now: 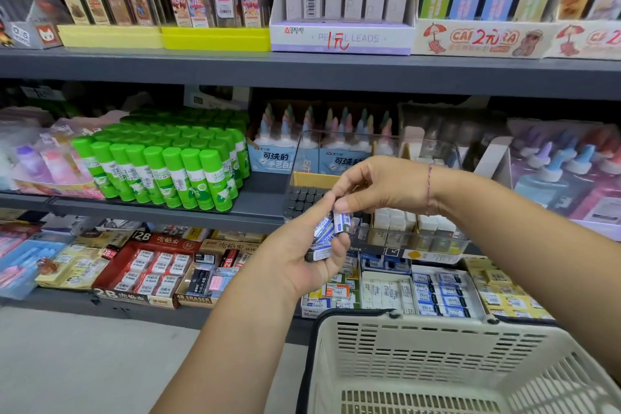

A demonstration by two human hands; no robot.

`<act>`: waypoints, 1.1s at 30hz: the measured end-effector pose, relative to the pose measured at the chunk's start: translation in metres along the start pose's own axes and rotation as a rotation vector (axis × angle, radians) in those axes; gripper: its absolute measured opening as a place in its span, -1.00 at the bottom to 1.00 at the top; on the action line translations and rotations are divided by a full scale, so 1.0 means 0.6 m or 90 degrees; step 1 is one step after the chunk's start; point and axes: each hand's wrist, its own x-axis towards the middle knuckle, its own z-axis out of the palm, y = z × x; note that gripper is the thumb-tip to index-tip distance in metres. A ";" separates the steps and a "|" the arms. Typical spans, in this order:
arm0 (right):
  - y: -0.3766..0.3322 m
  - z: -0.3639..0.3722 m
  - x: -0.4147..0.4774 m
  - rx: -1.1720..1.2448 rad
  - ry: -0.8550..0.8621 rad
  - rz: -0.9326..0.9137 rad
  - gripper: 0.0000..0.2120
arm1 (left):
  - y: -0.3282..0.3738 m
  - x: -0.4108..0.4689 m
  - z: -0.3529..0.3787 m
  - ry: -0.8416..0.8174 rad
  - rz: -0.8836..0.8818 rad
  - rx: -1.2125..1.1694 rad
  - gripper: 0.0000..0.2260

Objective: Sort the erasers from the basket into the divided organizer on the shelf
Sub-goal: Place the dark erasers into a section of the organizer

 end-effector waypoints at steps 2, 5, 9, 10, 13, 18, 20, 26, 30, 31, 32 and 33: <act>0.002 0.000 0.001 0.027 0.020 0.004 -0.90 | 0.002 0.001 -0.001 0.006 -0.002 -0.024 -0.73; 0.003 0.001 0.003 0.078 0.044 -0.001 -0.92 | 0.010 0.008 -0.009 0.029 0.005 -0.075 -0.70; -0.001 -0.006 0.010 0.171 0.141 -0.021 -0.90 | 0.022 0.012 -0.022 0.076 0.042 -0.127 -0.69; -0.001 -0.008 0.011 0.132 0.171 -0.024 -0.90 | 0.025 0.012 -0.025 0.094 0.055 -0.142 -0.68; -0.002 -0.002 0.019 -0.146 0.199 -0.021 -0.91 | 0.032 0.015 -0.037 0.120 0.075 -0.189 -0.65; 0.004 0.041 0.038 -0.435 0.181 -0.036 -0.86 | 0.036 0.022 -0.044 0.120 0.099 -0.240 -0.73; 0.012 0.054 0.045 -0.452 0.180 -0.033 -0.85 | 0.036 0.021 -0.043 0.113 0.096 -0.234 -0.72; 0.023 0.063 0.039 -0.457 0.164 -0.048 -0.83 | 0.037 0.020 -0.042 0.111 0.093 -0.230 -0.68; 0.023 0.061 0.035 -0.425 0.148 -0.033 -0.86 | 0.036 0.020 -0.041 0.107 0.087 -0.224 -0.67; 0.022 0.061 0.035 -0.424 0.141 -0.030 -0.85 | 0.035 0.019 -0.041 0.103 0.082 -0.220 -0.66; 0.021 0.060 0.034 -0.425 0.135 -0.029 -0.84 | 0.034 0.018 -0.040 0.095 0.077 -0.216 -0.65; 0.019 0.059 0.033 -0.425 0.133 -0.026 -0.84 | 0.033 0.016 -0.038 0.084 0.073 -0.213 -0.65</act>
